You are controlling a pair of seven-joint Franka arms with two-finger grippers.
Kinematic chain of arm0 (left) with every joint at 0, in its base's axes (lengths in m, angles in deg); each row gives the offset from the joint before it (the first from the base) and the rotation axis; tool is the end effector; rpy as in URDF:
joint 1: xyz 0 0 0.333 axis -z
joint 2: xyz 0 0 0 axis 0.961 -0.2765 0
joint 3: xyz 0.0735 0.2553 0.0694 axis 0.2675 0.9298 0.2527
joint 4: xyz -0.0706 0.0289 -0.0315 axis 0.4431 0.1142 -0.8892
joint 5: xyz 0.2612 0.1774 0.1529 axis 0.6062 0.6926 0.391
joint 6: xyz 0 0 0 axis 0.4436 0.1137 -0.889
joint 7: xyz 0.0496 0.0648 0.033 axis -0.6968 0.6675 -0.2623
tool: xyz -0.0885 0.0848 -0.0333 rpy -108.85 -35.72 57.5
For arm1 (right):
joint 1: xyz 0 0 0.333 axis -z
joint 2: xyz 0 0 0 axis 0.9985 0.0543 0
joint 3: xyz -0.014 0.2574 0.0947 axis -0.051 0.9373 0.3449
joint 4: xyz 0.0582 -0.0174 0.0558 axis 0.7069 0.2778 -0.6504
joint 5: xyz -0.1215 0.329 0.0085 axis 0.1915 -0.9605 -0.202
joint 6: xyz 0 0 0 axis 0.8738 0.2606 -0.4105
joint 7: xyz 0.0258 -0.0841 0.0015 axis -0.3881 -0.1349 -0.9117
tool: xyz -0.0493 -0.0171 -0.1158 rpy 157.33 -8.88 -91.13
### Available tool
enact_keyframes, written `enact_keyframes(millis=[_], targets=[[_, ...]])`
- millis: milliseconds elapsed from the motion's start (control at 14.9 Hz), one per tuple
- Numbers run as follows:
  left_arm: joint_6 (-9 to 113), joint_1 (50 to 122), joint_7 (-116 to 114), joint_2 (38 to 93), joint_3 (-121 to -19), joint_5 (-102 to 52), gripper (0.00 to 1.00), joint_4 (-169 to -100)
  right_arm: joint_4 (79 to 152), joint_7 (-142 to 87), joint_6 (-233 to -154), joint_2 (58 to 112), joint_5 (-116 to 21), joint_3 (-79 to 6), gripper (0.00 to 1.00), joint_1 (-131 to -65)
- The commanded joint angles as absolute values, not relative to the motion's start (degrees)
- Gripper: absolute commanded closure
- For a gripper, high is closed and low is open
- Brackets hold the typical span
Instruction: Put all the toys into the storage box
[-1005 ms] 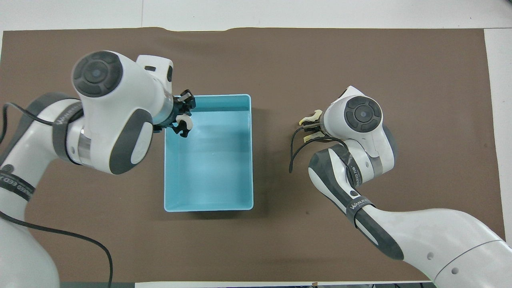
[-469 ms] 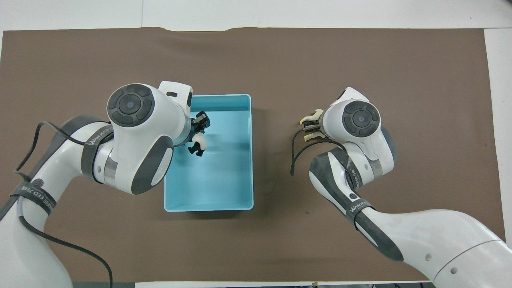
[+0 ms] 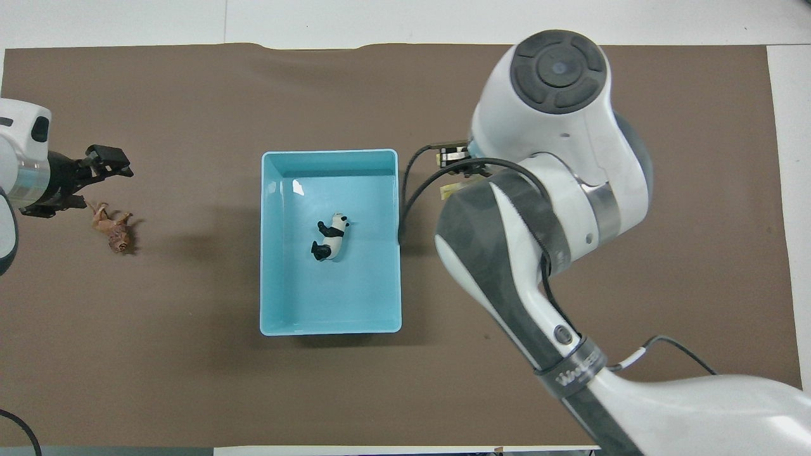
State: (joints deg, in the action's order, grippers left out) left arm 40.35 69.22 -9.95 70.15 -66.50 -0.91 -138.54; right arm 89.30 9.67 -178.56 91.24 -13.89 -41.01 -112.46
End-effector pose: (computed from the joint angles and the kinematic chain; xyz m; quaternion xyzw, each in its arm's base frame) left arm 0.5493 0.0472 0.3952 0.9639 0.2566 0.0693 0.0186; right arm 0.5515 0.2873 0.4644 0.9994 -0.0058 0.0330 0.0003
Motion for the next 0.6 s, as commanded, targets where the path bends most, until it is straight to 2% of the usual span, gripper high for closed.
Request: enact_keyframes(millis=[0,201,335,536], targets=[[48.48,65.88,-9.48,68.77,-67.31,-0.75,0.0,-143.91,77.51,18.12,-176.69,99.26,-14.64,-41.14,1.0,-119.03],[52.88,61.83,-9.48,69.3,-67.39,-0.75,0.0,-149.53,73.55,24.35,-181.59,106.88,-13.41,-42.36,1.0,-126.06],[56.48,61.47,-10.27,68.77,-67.39,-0.75,0.0,-151.74,73.8,24.9,-186.95,110.24,-12.27,-43.16,1.0,-128.19],[58.69,59.99,-10.62,68.68,-67.39,-0.84,0.0,-153.59,75.9,24.99,-191.97,112.54,-12.0,-43.16,1.0,-129.94]])
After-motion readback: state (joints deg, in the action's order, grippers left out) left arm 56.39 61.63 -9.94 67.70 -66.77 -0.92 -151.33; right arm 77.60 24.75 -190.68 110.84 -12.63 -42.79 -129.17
